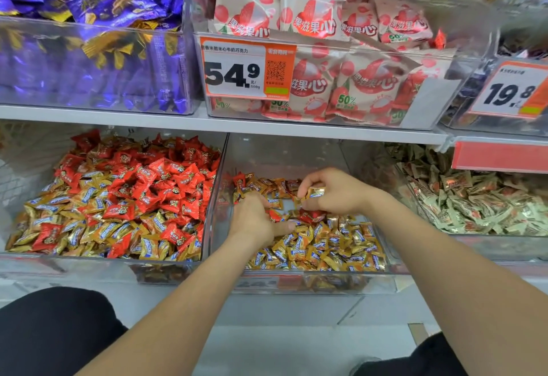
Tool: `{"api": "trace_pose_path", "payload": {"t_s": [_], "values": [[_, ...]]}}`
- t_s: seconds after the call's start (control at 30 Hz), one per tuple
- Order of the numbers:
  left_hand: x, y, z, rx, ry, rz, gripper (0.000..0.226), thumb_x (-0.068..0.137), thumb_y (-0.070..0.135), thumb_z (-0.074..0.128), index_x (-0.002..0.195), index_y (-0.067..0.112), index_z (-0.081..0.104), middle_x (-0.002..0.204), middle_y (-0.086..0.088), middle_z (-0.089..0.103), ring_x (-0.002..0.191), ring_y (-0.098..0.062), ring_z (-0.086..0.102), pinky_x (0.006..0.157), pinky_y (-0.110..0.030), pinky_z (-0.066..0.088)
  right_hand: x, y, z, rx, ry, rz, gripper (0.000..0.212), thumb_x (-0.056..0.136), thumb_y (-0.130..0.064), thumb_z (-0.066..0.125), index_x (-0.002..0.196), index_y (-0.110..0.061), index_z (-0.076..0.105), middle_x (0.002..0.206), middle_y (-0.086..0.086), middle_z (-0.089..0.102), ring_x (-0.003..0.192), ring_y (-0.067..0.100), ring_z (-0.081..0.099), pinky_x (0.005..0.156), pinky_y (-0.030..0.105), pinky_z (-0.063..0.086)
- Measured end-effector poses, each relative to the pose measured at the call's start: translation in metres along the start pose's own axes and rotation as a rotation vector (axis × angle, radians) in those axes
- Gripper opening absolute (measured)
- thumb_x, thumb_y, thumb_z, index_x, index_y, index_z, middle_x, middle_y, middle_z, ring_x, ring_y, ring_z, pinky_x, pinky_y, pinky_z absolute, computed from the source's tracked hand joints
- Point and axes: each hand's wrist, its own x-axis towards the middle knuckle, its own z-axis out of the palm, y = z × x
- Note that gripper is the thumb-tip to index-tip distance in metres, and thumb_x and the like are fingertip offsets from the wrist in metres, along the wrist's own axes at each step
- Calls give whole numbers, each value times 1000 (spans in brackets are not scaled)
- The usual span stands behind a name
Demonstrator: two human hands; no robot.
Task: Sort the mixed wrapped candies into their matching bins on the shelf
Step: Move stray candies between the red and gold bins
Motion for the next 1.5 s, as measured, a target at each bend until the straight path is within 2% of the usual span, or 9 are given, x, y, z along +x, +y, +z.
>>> {"api": "trace_pose_path", "payload": {"t_s": [0.17, 0.33, 0.57, 0.7, 0.93, 1.07, 1.23, 1.4, 1.5], "values": [[7, -3, 8, 338, -23, 89, 27, 104, 24, 52, 127, 13, 61, 128, -20, 61, 118, -39, 56, 90, -41, 47, -13, 1, -5, 145, -125, 75, 17, 101, -32, 64, 104, -32, 81, 99, -22, 69, 87, -2, 61, 88, 28, 48], [5, 3, 7, 463, -120, 55, 19, 91, 6, 62, 108, 10, 57, 133, -18, 46, 115, -38, 56, 95, -45, 52, -13, 15, -5, 116, -94, 57, 24, 102, -15, 65, 110, -33, 79, 89, 1, 77, 74, 15, 69, 82, 41, 62], [6, -1, 6, 442, -138, 70, 54, 88, 44, 80, 123, 9, 61, 133, -17, 47, 123, -36, 54, 99, -42, 49, -22, 20, -11, 86, -109, 64, 22, 90, -32, 84, 111, -32, 78, 98, 0, 74, 77, 5, 69, 85, 32, 60], [6, 1, 7, 430, -117, 91, 24, 86, 27, 79, 91, 8, 66, 119, -19, 61, 113, -34, 58, 81, -37, 47, -24, 18, -8, -30, -156, 57, 38, 76, -43, 94, 110, -34, 78, 103, 2, 71, 85, 14, 70, 91, 36, 59], [3, 4, 6, 371, -54, 81, 52, 95, 33, 76, 65, 13, 38, 84, -26, 60, 79, -37, 64, 51, -36, 38, -19, 14, -6, 60, -21, 56, 23, 94, -8, 77, 113, -22, 78, 102, -3, 75, 82, 11, 73, 80, 31, 58], [-1, 6, 1, 141, 77, 129, 31, 106, 32, 56, 87, 9, 47, 88, -15, 62, 74, -26, 52, 54, -34, 30, -15, 11, -8, 152, 59, 142, 43, 95, 5, 44, 95, -19, 80, 91, 1, 68, 70, 27, 62, 66, 41, 53], [-8, 9, -8, 23, 164, 77, 8, 103, 9, 52, 111, 5, 53, 106, -13, 64, 94, -31, 62, 75, -40, 48, -10, 7, -15, 126, 100, 221, 48, 98, -23, 57, 53, -28, 74, 68, 4, 56, 57, 23, 47, 60, 35, 45], [-17, 14, -6, 325, 145, 4, 29, 104, 23, 52, 124, 2, 51, 116, -19, 66, 108, -44, 63, 76, -42, 46, -13, 7, -6, 37, -62, 157, 24, 107, -15, 56, 104, -8, 79, 104, -1, 76, 57, 11, 59, 52, 27, 52], [-21, 16, -2, 524, 127, 40, 39, 102, 24, 61, 129, -1, 47, 114, -19, 68, 107, -43, 66, 69, -41, 45, -12, 7, -5, -1, -33, 137, 23, 108, -26, 58, 103, -12, 76, 92, -2, 78, 56, 7, 59, 55, 27, 54]]}}
